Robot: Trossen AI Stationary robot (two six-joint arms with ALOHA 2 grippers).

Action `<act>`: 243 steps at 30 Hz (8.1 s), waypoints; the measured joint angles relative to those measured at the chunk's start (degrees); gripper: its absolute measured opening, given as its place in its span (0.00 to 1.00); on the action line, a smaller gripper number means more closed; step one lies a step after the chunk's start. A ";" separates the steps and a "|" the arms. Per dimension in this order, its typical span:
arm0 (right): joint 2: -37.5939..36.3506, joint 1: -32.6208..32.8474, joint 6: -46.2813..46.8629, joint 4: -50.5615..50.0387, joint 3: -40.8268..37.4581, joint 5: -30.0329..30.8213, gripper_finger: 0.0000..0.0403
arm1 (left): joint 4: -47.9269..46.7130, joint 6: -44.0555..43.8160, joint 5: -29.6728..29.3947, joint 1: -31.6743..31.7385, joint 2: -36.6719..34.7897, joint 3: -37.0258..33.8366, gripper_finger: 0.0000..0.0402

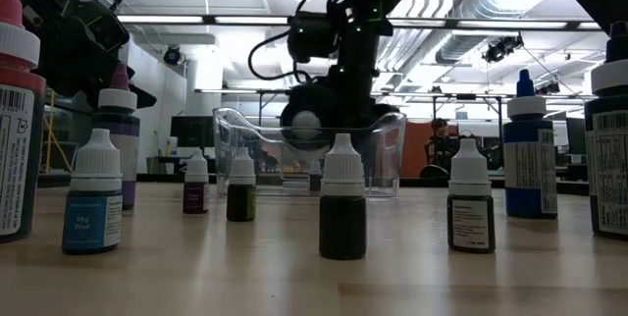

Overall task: Pick & Place food coloring
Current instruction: Put the small green food coloring bottle into the transparent bin, then put the small black food coloring bottle into the transparent bin

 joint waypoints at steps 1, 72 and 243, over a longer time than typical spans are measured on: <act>0.00 0.00 0.00 0.22 -0.27 -0.44 0.17 | 0.00 0.00 0.00 0.01 0.00 0.00 0.58; -0.35 -0.39 -3.53 2.71 -0.61 -2.90 0.24 | 0.00 0.01 -0.01 0.01 0.00 0.00 0.58; 8.13 29.90 35.74 -5.52 11.43 -7.48 0.48 | 0.02 0.01 0.02 0.01 0.01 0.00 0.58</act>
